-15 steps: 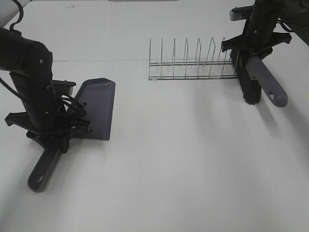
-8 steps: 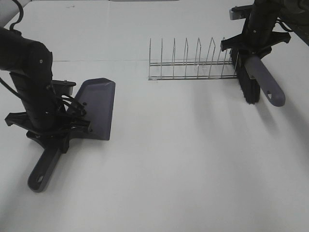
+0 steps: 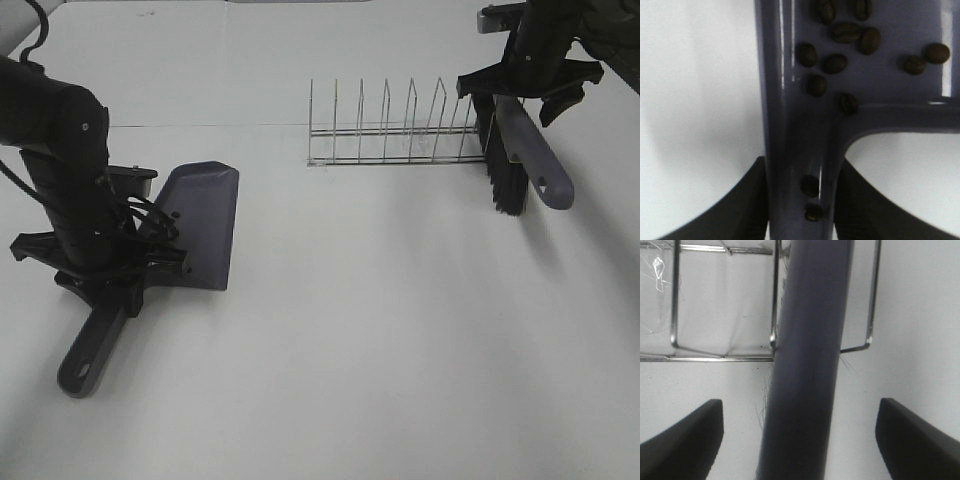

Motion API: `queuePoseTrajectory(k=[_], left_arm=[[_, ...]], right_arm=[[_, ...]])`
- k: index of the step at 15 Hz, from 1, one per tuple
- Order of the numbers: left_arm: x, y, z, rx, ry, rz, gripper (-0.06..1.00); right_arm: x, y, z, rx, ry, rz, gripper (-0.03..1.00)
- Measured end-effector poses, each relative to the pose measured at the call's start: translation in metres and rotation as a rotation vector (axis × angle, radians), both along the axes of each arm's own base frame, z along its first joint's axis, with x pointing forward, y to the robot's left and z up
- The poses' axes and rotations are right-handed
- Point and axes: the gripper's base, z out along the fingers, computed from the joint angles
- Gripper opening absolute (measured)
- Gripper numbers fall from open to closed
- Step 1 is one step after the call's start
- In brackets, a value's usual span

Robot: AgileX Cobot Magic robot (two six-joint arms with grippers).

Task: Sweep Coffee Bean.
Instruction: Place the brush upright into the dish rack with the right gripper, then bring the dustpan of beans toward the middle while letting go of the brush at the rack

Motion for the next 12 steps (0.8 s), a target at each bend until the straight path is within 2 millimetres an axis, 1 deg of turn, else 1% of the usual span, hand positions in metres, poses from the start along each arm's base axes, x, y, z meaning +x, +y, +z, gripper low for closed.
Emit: queuePoseTrajectory(k=[1, 2, 4, 5, 6, 7, 9, 12], left_arm=[[0.0, 0.0, 0.0, -0.001, -0.002, 0.0, 0.32], [0.0, 0.0, 0.002, -0.003, -0.008, 0.0, 0.32], [0.0, 0.0, 0.003, -0.006, -0.015, 0.0, 0.32], [0.0, 0.0, 0.003, -0.012, -0.017, 0.007, 0.32], [0.0, -0.002, 0.004, -0.023, -0.017, 0.018, 0.32], [-0.001, -0.004, 0.004, -0.039, -0.015, 0.03, 0.32], [-0.003, -0.016, 0.004, -0.064, -0.027, 0.022, 0.32], [-0.003, -0.035, 0.007, -0.099, -0.061, 0.0, 0.32]], right_arm=[[-0.002, 0.0, 0.022, 0.002, -0.038, 0.0, 0.7], [-0.006, 0.0, 0.039, 0.004, -0.063, -0.002, 0.7], [-0.012, -0.001, 0.067, 0.004, -0.097, 0.001, 0.7], [-0.014, -0.001, 0.076, 0.003, -0.113, 0.006, 0.7], [-0.015, -0.001, 0.08, 0.003, -0.12, 0.007, 0.7], [-0.015, 0.0, 0.078, 0.006, -0.113, 0.019, 0.7], [-0.022, 0.004, 0.069, 0.016, -0.06, 0.038, 0.7], [-0.052, 0.022, 0.071, 0.008, 0.03, 0.079, 0.7]])
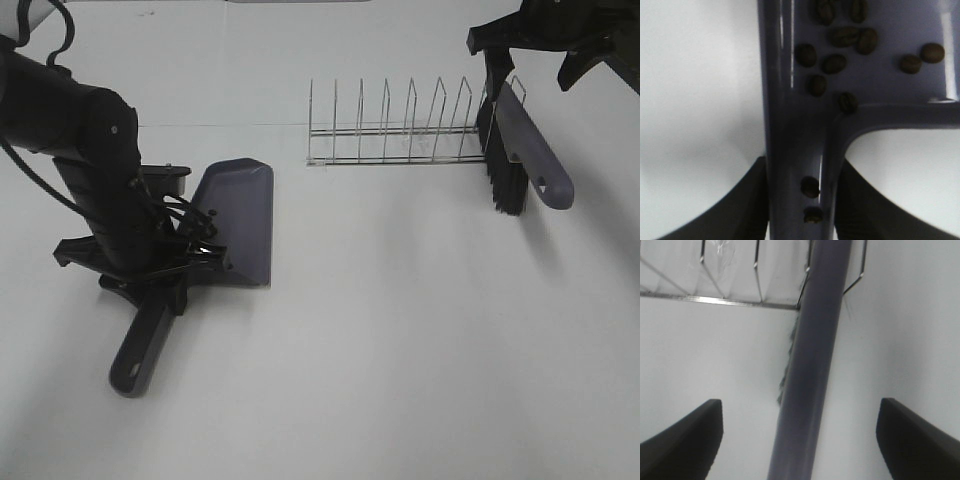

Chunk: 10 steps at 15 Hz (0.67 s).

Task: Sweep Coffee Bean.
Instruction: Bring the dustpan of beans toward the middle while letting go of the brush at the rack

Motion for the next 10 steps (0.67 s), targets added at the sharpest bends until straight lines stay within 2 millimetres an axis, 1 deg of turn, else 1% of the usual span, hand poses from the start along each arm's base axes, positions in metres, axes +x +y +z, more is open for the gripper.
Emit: queuePoseTrajectory(k=[1, 3, 4, 5, 6, 10], left_arm=[[0.002, -0.003, 0.002, -0.011, -0.012, 0.002, 0.32], [0.006, -0.005, 0.004, -0.027, -0.039, 0.009, 0.32], [0.006, -0.005, 0.004, -0.028, -0.037, 0.01, 0.32], [0.005, -0.005, 0.004, -0.026, -0.031, 0.01, 0.32], [0.005, -0.005, 0.004, -0.025, -0.028, 0.009, 0.32], [0.003, -0.004, -0.003, -0.006, 0.018, 0.007, 0.32]], right_arm=[[-0.013, 0.01, 0.003, -0.007, 0.023, 0.025, 0.7], [-0.045, 0.03, 0.013, -0.013, 0.061, 0.077, 0.7], [-0.052, 0.034, 0.013, -0.015, 0.072, 0.087, 0.7], [-0.075, 0.047, 0.018, -0.009, 0.067, 0.119, 0.7], [-0.082, 0.051, 0.022, -0.004, 0.058, 0.126, 0.7], [-0.14, 0.077, 0.026, 0.011, 0.067, 0.201, 0.7]])
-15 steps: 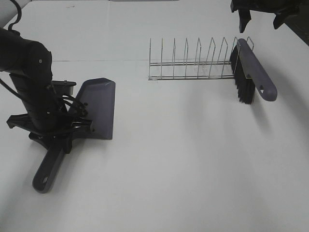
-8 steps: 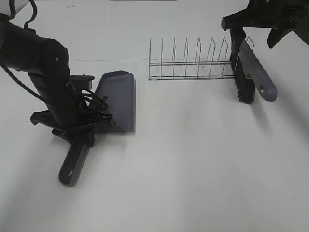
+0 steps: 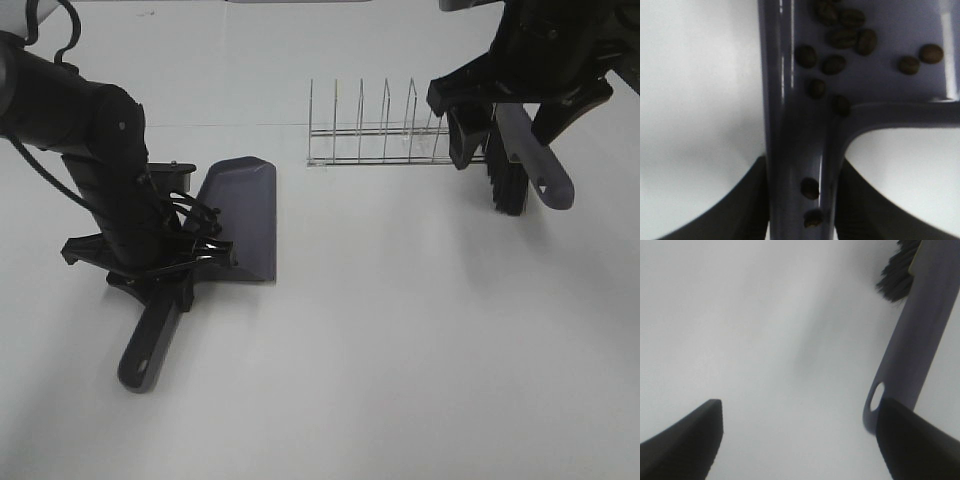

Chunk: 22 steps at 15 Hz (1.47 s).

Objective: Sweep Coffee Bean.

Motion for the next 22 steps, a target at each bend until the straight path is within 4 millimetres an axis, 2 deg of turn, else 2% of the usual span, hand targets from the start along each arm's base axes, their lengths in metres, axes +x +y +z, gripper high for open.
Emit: queuePoseTrajectory(k=[4, 5, 7, 8, 12, 14, 17, 18, 19, 20, 22], left_arm=[[-0.002, 0.001, 0.001, 0.011, 0.027, -0.004, 0.32], [-0.002, 0.001, 0.002, 0.011, 0.03, -0.004, 0.38], [-0.003, 0.001, 0.011, 0.005, 0.017, -0.005, 0.58], [-0.004, 0.003, 0.034, 0.005, -0.022, -0.022, 0.64], [-0.022, 0.021, 0.116, 0.059, -0.154, -0.093, 0.65], [-0.045, 0.036, 0.165, 0.076, -0.204, -0.098, 0.65], [-0.083, 0.056, 0.22, 0.07, -0.273, -0.088, 0.65], [-0.096, 0.063, 0.234, 0.062, -0.326, -0.086, 0.65], [-0.11, 0.071, 0.239, 0.066, -0.349, -0.086, 0.65], [-0.118, 0.075, 0.24, 0.067, -0.359, -0.086, 0.65], [-0.151, 0.091, 0.232, 0.072, -0.348, -0.087, 0.65]], right_arm=[[-0.056, 0.009, 0.005, 0.027, -0.011, 0.049, 0.7], [-0.069, 0.005, 0.009, 0.034, -0.018, 0.048, 0.7], [-0.094, -0.005, 0.011, 0.046, -0.029, 0.049, 0.7], [-0.118, -0.016, 0.016, 0.059, -0.054, 0.048, 0.7], [-0.166, -0.04, 0.02, 0.089, -0.108, 0.037, 0.7], [-0.189, -0.051, 0.02, 0.105, -0.126, 0.03, 0.7], [-0.222, -0.064, 0.011, 0.136, -0.106, 0.019, 0.7], [-0.232, -0.068, 0.005, 0.145, -0.092, 0.016, 0.7], [-0.241, -0.071, 0.0, 0.156, -0.091, 0.014, 0.7], [-0.246, -0.073, -0.003, 0.162, -0.095, 0.014, 0.7], [-0.262, -0.08, -0.007, 0.19, -0.139, 0.02, 0.7]])
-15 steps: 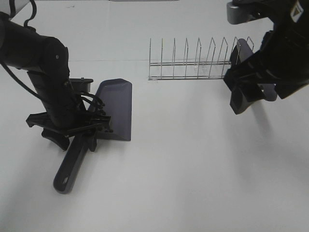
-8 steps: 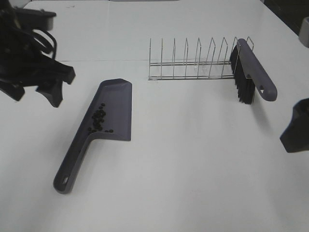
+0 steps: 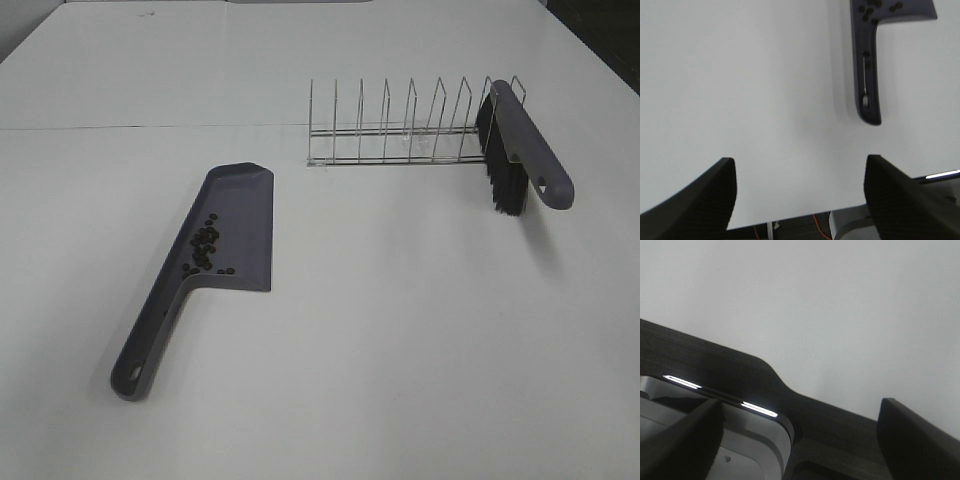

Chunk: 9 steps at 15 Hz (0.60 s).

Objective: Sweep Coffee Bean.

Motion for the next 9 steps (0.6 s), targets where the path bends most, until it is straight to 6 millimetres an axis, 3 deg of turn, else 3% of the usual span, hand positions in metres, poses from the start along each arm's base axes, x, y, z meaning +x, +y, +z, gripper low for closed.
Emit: queuePoseTrajectory(k=[5, 7, 8, 9], left_arm=[[-0.096, 0.044, -0.029, -0.055, -0.096, -0.004, 0.65], [-0.129, 0.06, -0.034, -0.094, -0.229, -0.057, 0.65], [-0.156, 0.069, -0.038, -0.147, -0.391, -0.149, 0.65], [-0.156, 0.069, -0.038, -0.147, -0.391, -0.149, 0.65]], right_arm=[[-0.028, -0.014, 0.017, 0.05, -0.256, 0.114, 0.7], [-0.037, -0.018, 0.018, 0.044, -0.324, 0.162, 0.7], [-0.043, -0.021, 0.018, 0.063, -0.376, 0.169, 0.7], [-0.043, -0.021, 0.018, 0.063, -0.376, 0.169, 0.7]])
